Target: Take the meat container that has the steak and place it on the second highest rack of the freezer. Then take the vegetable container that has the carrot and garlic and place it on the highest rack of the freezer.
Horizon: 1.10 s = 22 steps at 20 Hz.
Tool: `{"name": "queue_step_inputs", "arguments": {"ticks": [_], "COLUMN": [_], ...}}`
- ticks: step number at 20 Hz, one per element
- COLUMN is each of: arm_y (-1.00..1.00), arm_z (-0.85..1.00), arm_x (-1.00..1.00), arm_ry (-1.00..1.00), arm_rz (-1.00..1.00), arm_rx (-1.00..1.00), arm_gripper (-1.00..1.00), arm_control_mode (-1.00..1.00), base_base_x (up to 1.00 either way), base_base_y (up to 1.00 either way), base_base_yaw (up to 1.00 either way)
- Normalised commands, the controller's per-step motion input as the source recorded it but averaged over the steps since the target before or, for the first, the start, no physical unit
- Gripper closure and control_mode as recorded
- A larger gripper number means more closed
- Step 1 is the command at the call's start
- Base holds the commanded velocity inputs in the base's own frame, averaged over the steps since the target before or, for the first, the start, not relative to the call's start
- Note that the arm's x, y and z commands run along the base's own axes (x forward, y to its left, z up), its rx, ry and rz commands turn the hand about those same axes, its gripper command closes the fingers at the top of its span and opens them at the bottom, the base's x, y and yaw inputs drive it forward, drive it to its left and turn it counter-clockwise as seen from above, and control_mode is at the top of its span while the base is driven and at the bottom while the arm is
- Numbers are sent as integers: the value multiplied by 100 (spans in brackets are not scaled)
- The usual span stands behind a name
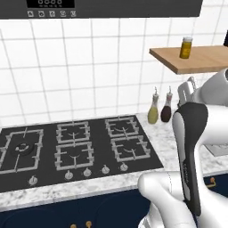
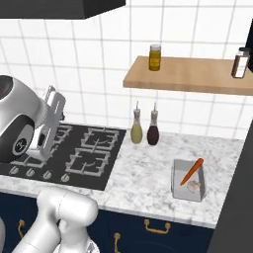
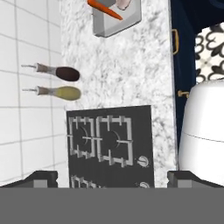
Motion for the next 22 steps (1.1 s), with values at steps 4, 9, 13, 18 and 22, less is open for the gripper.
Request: {"name": "queue_step_inputs", "arguments": {"ticks": [4,9,13,18,22], "arm_y": [0,0,0,0,-44], "arm_z": [0,0,0,0,-8], "arm_x": [0,0,0,0,19], "arm_ry": [0,0,0,0,0], "arm_rz": [0,0,0,0,0], "arm_rx": [0,0,0,0,2], "arm_gripper": [-100,-100,-100,-100,-100], "arm_control_mode": [100,100,100,100,-100], "base_base_x": [0,0,0,0,8], "base_base_y": [-99,-85,-80,-59,-25], "base_base_yaw": [0,0,-7,-3,0]}}
